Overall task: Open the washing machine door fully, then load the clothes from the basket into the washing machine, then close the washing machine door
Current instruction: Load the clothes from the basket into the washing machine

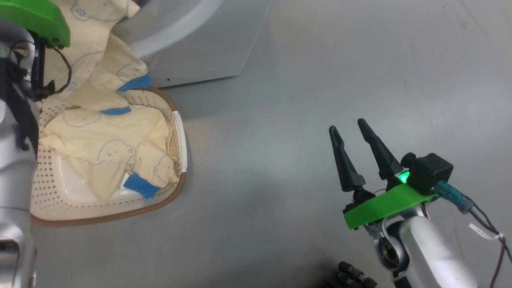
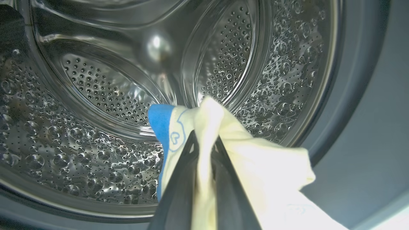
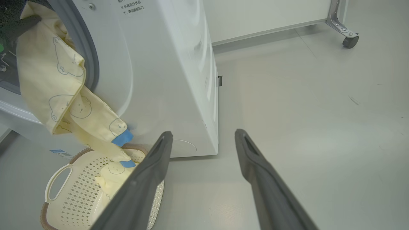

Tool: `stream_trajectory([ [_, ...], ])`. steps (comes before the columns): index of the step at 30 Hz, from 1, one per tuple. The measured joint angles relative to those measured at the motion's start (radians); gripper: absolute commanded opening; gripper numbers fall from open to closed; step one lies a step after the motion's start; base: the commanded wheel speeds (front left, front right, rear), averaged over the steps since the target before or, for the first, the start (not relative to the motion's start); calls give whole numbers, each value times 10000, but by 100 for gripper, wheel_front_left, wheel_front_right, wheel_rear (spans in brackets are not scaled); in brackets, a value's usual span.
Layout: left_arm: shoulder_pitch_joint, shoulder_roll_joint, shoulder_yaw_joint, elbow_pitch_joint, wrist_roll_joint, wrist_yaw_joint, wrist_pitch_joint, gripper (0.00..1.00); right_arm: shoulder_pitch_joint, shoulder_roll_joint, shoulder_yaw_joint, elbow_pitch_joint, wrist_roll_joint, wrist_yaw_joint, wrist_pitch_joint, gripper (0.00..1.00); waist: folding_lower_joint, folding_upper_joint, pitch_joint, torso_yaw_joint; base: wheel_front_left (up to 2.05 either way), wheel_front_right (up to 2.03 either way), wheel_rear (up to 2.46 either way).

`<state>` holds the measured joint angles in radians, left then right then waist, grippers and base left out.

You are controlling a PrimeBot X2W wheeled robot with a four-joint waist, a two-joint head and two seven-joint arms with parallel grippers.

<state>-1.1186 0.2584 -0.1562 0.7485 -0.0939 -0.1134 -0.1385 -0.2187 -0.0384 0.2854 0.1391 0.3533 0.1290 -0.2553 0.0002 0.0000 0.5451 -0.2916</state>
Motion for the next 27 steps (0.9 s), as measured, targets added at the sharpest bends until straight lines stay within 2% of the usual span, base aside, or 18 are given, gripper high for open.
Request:
stream_trajectory([
  [6,-883,29,-157,723,144,10,67,0,-169,0,347,8,2,0,0,100,-1,0,377,-96,0,0,0],
  [15,-2395,472,-205,1615,236,15,-33,0,-130,-2,637,65,-33,0,0,100,-1,0,917,-363,0,0,0],
  [27,-3621,598,-249,2592,280,441,-727,0,-97,0,658,-25,-31,0,0,100,-2,0,1262,-614,0,0,0],
])
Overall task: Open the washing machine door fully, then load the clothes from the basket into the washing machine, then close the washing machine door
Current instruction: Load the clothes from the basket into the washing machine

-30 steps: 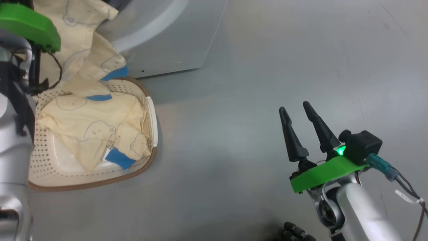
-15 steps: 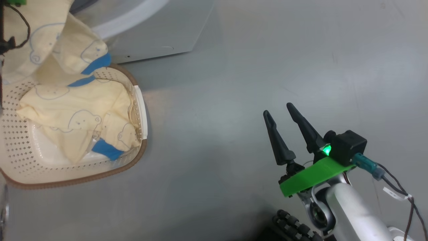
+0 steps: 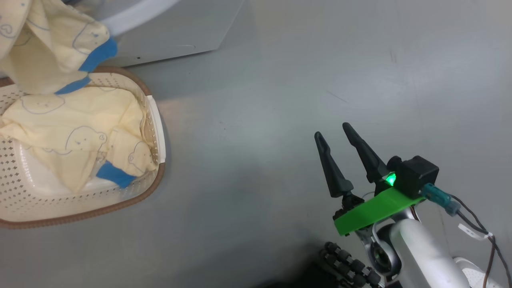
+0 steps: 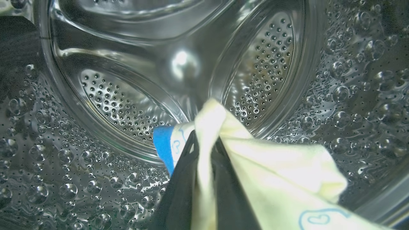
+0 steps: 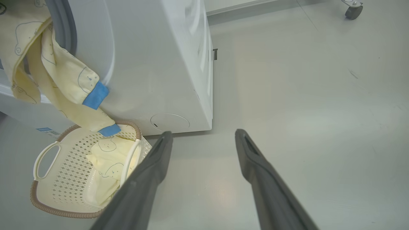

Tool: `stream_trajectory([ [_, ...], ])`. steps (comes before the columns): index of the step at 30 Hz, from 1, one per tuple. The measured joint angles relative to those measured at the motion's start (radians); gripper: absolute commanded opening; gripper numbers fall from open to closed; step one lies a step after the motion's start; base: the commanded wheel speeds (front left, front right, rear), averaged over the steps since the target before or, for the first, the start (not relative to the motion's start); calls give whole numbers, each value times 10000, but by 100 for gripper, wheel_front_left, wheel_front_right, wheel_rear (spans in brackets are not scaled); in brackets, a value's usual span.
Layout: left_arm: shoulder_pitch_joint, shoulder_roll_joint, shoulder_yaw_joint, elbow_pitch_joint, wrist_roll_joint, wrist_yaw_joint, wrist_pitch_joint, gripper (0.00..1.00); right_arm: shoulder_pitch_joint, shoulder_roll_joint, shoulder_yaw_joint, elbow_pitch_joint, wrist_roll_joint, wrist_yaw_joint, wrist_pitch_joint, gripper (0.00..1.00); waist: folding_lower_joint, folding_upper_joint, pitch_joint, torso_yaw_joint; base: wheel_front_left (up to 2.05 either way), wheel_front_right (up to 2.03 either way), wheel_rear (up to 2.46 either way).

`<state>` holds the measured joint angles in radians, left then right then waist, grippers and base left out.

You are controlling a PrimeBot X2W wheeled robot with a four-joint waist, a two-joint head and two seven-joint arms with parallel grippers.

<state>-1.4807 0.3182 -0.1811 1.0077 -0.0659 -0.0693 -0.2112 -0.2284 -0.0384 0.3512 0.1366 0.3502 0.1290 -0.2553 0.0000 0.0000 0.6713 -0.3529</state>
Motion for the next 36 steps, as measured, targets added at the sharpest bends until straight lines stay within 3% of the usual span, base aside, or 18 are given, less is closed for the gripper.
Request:
stream_trajectory([
  [8,-254,-6,119,-119,-148,295,-364,0,22,0,-54,-58,0,0,0,100,0,0,206,-45,0,0,0],
  [17,-93,105,184,-1622,-142,621,-443,0,-10,0,-46,-86,0,0,0,100,0,0,337,-106,0,0,0],
  [33,-91,4,-619,1060,132,196,376,0,15,0,44,-25,33,0,0,100,0,1,-6,-183,0,0,0],
  [34,-165,-19,-673,1160,134,163,456,1,16,0,44,-23,33,0,0,100,0,1,-30,-177,0,0,0],
  [36,-298,-92,-782,1321,163,155,548,13,20,0,44,-13,33,0,0,100,0,1,-80,-154,0,0,0],
])
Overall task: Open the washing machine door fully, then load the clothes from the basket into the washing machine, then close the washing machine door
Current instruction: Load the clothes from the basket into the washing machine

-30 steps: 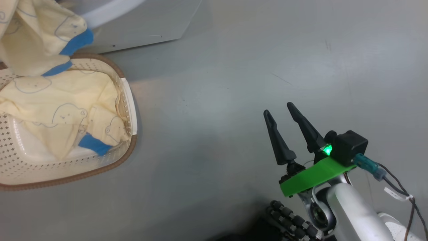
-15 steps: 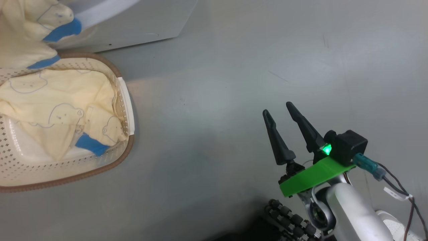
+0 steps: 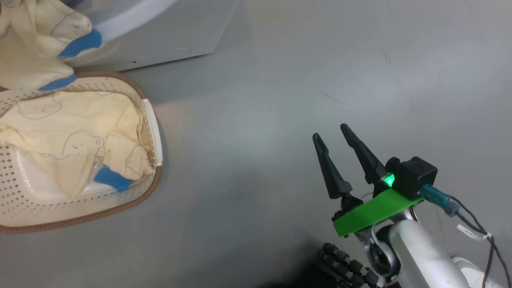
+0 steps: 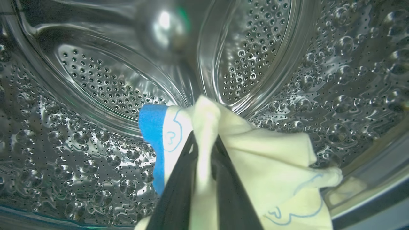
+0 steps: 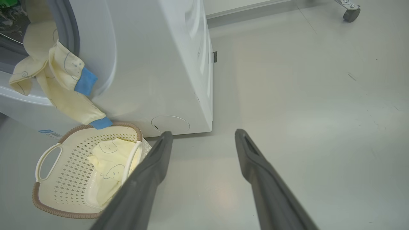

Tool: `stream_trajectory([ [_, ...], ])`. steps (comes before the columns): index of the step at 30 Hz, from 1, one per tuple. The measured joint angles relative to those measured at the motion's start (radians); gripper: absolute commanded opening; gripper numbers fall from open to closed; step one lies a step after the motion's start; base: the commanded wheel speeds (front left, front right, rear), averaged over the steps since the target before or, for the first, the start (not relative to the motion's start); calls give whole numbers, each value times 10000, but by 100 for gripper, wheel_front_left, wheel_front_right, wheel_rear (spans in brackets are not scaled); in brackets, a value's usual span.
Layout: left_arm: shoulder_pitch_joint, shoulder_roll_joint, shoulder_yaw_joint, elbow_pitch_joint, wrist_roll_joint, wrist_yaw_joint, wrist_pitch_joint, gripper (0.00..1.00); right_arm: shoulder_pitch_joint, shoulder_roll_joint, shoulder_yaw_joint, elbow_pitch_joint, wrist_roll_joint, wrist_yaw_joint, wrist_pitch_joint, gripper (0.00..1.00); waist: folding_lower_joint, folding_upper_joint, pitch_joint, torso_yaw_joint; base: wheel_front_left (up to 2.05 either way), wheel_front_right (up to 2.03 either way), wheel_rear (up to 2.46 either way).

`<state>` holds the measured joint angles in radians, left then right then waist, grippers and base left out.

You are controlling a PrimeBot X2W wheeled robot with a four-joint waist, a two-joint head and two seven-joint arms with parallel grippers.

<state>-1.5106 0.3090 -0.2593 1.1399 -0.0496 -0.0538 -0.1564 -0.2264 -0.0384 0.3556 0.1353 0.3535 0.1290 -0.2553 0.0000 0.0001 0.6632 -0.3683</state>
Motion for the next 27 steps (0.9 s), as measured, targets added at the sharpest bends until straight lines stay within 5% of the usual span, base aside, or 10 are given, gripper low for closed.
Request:
stream_trajectory([
  [2,-73,-59,-48,165,0,-31,142,25,0,0,0,2,0,0,0,100,0,0,-51,16,0,0,0],
  [3,-93,-79,-50,280,0,-27,226,42,0,0,0,2,2,0,0,100,0,0,-77,23,0,0,0],
  [5,-118,-105,-63,552,-2,-13,554,98,4,0,0,4,44,0,0,100,0,0,-129,36,0,0,0],
  [27,-180,-644,-140,1384,-474,123,1172,100,167,0,-138,111,58,0,0,100,0,0,-759,332,0,0,0],
])
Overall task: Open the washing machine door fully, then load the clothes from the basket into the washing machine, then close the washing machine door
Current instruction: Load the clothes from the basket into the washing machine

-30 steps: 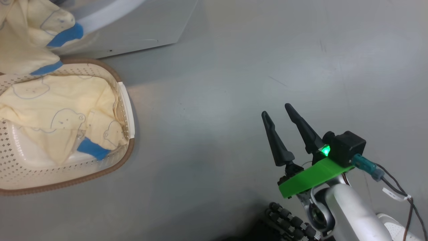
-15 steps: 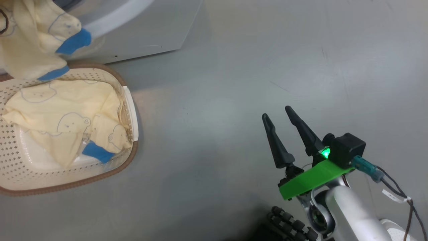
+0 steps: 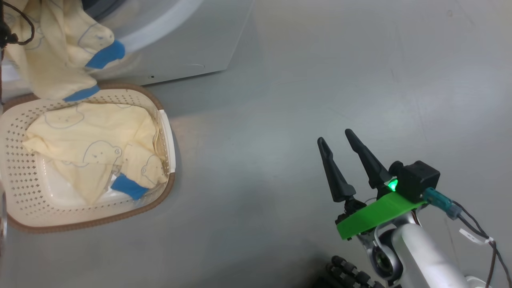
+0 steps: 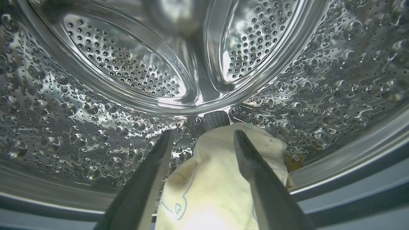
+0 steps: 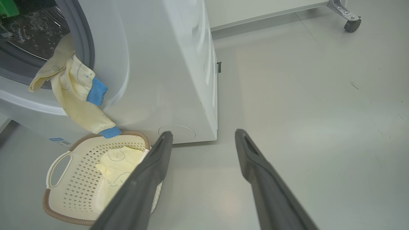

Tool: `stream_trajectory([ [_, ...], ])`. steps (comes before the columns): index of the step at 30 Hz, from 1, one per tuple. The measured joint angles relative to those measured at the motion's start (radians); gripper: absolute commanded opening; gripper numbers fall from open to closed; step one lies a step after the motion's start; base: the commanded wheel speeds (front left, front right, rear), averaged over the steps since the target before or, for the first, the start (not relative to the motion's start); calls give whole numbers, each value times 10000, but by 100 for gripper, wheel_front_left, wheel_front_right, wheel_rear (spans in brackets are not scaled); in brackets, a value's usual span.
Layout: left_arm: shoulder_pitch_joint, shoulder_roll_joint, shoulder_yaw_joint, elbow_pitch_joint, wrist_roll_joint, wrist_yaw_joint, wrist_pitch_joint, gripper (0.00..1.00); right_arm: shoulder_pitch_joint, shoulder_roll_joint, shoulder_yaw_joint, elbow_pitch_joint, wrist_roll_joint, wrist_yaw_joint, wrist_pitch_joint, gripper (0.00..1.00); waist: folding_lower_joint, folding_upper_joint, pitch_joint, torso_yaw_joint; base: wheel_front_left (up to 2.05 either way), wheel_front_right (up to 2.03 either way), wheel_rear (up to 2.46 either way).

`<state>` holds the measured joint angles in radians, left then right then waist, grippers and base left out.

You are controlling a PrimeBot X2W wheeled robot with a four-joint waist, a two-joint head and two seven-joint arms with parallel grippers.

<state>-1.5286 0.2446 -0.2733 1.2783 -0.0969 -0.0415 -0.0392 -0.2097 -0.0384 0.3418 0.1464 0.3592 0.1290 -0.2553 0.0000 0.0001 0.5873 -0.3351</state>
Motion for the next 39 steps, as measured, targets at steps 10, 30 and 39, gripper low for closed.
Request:
stream_trajectory([
  [10,476,-364,-8,132,-382,38,-173,100,34,-2,-144,46,-86,0,0,100,0,0,-450,223,0,0,0],
  [30,1483,-1047,-46,82,-1011,-343,-1599,100,36,-4,-623,102,-447,0,0,100,0,0,-1059,1095,0,0,0],
  [39,2574,-1367,-123,-943,-1363,-625,-2056,100,54,-6,-1011,111,-748,0,0,100,0,0,-1277,1660,0,0,0],
])
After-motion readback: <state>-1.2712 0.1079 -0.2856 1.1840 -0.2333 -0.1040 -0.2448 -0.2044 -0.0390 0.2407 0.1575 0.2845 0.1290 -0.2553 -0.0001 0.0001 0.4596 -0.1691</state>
